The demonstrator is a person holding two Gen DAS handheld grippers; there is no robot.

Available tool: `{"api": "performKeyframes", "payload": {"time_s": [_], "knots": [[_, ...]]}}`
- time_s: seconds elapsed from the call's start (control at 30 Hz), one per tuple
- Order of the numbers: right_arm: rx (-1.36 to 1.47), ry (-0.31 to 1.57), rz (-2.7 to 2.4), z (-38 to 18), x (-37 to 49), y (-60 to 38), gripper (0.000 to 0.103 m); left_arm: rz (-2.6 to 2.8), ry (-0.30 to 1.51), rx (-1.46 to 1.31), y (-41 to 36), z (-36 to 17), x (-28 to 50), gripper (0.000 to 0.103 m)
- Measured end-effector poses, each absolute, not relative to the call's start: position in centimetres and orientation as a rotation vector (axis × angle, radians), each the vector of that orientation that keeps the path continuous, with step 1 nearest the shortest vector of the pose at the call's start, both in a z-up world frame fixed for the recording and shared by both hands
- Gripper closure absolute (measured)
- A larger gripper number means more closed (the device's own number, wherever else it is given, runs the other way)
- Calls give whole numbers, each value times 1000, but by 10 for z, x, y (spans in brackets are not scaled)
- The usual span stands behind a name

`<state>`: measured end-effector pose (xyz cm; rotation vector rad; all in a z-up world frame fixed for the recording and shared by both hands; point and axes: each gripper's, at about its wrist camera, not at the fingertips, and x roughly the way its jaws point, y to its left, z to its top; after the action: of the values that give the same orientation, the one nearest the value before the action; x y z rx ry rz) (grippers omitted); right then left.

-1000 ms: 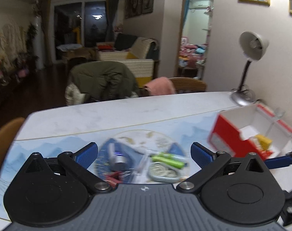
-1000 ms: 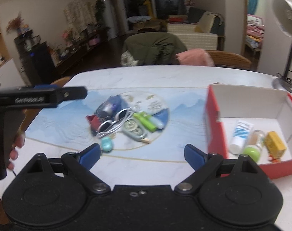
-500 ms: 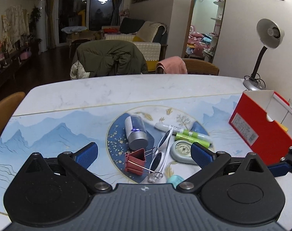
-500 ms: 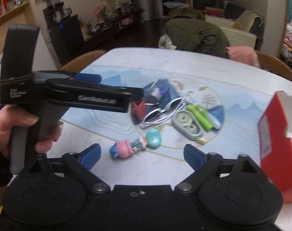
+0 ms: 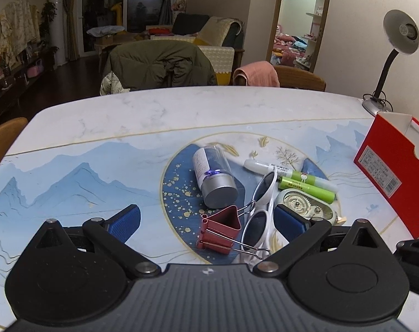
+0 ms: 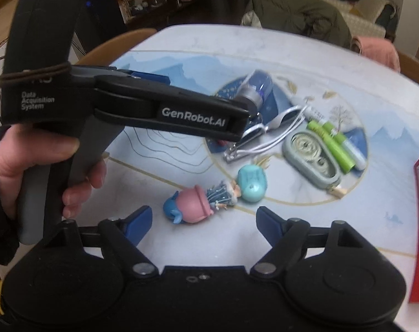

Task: Organize rigid objects
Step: 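Move both grippers back toward the pink doll figure and remaining items, then grasp the red binder clip with the left gripper while the right grasps the pink doll figure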

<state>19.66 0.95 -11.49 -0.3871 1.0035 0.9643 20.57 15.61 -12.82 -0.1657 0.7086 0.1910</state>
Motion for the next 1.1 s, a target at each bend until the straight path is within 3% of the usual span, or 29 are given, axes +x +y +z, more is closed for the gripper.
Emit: {"api": "performKeyframes", "payload": {"time_s": [0.4,0.6,0.73,0.83,0.93,1.1], "knots": [[-356,1102,931,-136,199,31,29,136,722,-184,156,-147,221,1],[-360,1103,923,-140,201,32,34,126,721,-208,158,-150,223,21],[-361,1096,926,-140,201,30,43,125,714,-228,161,-150,221,41],[-360,1094,929,-141,200,29,44,131,714,-245,163,-150,219,47],[-360,1094,930,-142,199,27,44,131,717,-261,166,-151,215,62],[-360,1097,930,-144,198,22,44,139,713,-279,169,-150,212,65]]}}
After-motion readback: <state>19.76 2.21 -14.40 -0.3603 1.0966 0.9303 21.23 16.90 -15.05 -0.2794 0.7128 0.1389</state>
